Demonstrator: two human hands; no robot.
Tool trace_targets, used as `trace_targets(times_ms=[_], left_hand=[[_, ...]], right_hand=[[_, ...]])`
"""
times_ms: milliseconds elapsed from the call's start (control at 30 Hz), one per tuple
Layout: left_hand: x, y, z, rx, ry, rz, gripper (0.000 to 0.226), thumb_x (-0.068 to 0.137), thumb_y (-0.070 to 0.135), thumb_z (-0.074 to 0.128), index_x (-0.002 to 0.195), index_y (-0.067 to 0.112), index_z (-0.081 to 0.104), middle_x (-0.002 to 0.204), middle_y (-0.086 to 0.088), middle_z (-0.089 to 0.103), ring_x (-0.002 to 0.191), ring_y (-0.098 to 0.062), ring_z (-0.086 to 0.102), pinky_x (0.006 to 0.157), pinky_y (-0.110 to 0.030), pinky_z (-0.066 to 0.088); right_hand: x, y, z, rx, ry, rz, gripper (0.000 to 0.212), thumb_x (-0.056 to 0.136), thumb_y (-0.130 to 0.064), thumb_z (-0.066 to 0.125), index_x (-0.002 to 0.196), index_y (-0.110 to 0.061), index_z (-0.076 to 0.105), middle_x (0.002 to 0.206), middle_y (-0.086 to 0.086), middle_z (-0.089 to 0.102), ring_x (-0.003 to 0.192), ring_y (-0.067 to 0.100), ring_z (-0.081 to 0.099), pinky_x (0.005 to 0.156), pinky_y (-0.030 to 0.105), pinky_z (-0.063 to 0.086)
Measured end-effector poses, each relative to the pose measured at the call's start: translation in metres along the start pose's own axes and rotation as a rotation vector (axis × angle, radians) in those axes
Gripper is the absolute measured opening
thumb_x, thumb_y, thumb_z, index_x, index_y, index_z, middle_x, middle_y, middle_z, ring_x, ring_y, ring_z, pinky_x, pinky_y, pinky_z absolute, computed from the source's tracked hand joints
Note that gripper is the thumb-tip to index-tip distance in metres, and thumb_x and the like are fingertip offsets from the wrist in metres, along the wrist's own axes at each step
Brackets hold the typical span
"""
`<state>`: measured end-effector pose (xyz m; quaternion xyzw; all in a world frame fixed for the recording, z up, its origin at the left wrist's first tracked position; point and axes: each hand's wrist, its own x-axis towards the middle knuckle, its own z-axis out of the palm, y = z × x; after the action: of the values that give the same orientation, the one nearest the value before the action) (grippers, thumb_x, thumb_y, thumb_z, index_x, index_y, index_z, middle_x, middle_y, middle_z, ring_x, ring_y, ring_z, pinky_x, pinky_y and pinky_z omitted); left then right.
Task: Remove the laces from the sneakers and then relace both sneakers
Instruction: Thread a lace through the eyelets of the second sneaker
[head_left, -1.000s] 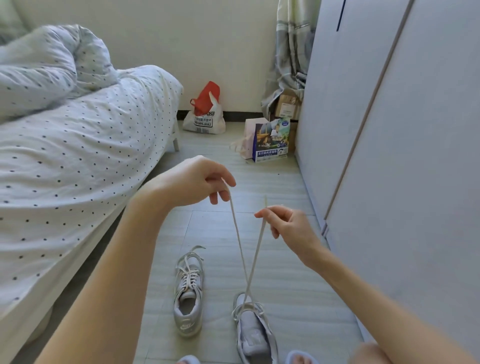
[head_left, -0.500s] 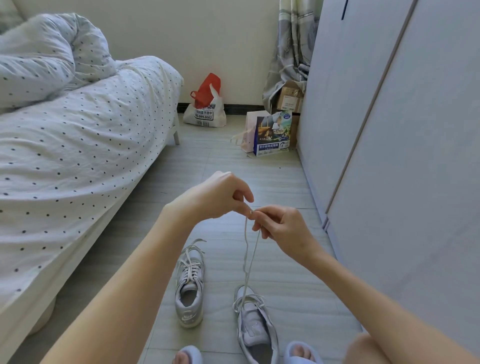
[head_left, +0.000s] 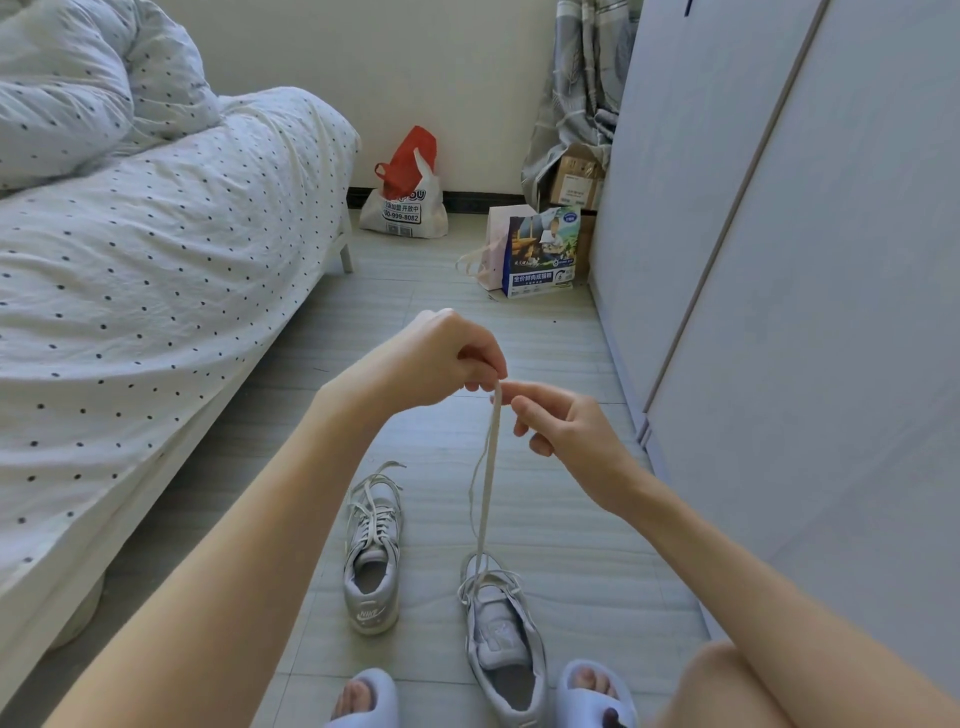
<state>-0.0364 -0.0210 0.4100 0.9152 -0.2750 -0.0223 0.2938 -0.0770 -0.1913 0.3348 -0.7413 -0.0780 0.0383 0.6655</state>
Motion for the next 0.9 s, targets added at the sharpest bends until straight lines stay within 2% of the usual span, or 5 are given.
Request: trace_targets(times_ms=[133,433,533,767,900], left_hand=[[0.0,0.003,0.001,-0.021,0.0,0.004,0.019,0.085,0.004,0.062,0.077,0.021,0.065,0.064,0.014,0.062,0.056,0.011,0.056,0.057,-0.003,0.043],[-0.002,-0.002,0.001,0.099,-0.014,-0.045,0.015,0.092,0.01,0.054,0.082,0.02,0.059,0.071,0.011,0.062,0.069,-0.007,0.058,0.059,-0.018,0.046],[-0.004,-0.004,-0.001,0.152,-0.033,-0.056,0.014,0.092,0.014,0.056,0.082,0.023,0.06,0.071,0.012,0.058,0.067,-0.001,0.053,0.055,-0.012,0.036],[-0.003,0.004,-0.001,-0.002,0.074,0.005,0.014,0.088,0.006,0.059,0.081,0.018,0.064,0.068,0.013,0.062,0.06,0.009,0.056,0.061,-0.003,0.042],[-0.004,0.008,0.001,-0.014,0.078,0.028,0.016,0.088,0.005,0.058,0.08,0.018,0.062,0.068,0.013,0.061,0.06,0.014,0.054,0.061,-0.002,0.041]], right_hand=[[0.001,-0.001,0.002,0.032,-0.057,0.023,0.021,0.095,-0.017,0.052,0.106,-0.024,0.069,0.106,0.0,0.07,0.071,0.002,0.05,0.06,0.017,0.039],[0.005,0.003,0.005,0.079,-0.002,0.011,0.005,0.088,-0.011,0.063,0.086,-0.007,0.066,0.077,0.004,0.07,0.061,0.008,0.058,0.052,0.019,0.041],[0.004,0.004,0.005,0.072,0.01,0.017,0.004,0.087,-0.007,0.063,0.084,-0.007,0.065,0.071,0.002,0.069,0.058,0.008,0.06,0.051,0.018,0.042],[0.005,0.004,0.009,-0.063,-0.015,-0.041,0.008,0.088,-0.011,0.063,0.089,-0.016,0.07,0.057,-0.015,0.061,0.056,-0.004,0.052,0.056,0.01,0.041],[0.008,0.006,0.009,-0.158,-0.008,-0.062,0.008,0.087,-0.015,0.065,0.084,-0.02,0.07,0.06,-0.014,0.06,0.059,-0.005,0.054,0.061,0.008,0.042]])
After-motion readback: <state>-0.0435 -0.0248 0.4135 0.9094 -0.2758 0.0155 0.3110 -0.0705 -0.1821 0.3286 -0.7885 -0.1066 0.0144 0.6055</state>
